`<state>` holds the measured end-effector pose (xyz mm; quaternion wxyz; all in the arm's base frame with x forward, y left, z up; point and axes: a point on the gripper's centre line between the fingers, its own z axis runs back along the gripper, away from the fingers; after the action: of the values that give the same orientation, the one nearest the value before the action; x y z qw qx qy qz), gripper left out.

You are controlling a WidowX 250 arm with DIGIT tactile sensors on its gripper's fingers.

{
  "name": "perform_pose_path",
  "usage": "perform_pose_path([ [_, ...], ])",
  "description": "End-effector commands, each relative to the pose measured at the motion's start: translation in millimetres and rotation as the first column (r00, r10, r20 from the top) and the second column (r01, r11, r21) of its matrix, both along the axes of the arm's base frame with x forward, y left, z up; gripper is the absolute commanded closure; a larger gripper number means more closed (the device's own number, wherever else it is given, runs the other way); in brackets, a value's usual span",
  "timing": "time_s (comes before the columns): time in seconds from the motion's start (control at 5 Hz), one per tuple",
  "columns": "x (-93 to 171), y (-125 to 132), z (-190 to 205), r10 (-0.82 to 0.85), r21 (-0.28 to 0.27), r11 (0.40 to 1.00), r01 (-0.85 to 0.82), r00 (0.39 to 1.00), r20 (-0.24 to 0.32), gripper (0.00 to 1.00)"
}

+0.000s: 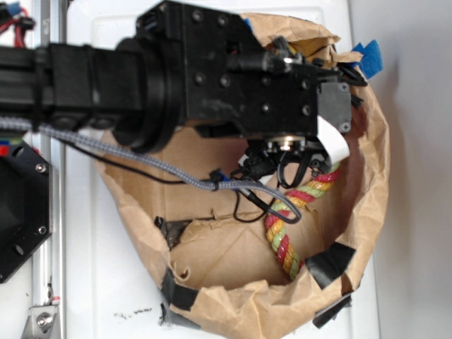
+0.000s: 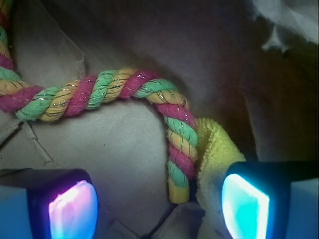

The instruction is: Grab the yellow cloth.

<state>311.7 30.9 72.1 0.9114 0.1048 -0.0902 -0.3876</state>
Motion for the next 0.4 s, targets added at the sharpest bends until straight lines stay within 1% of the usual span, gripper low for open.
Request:
perform_pose_path([
  [0.0, -2, -6, 10, -0.003, -0.018, 1.0, 0.003, 1.0, 0.018, 0.0],
  [0.2, -9, -22, 7, -0.06, -0.044, 0.997, 0.06, 0.998, 0.009, 0.0],
])
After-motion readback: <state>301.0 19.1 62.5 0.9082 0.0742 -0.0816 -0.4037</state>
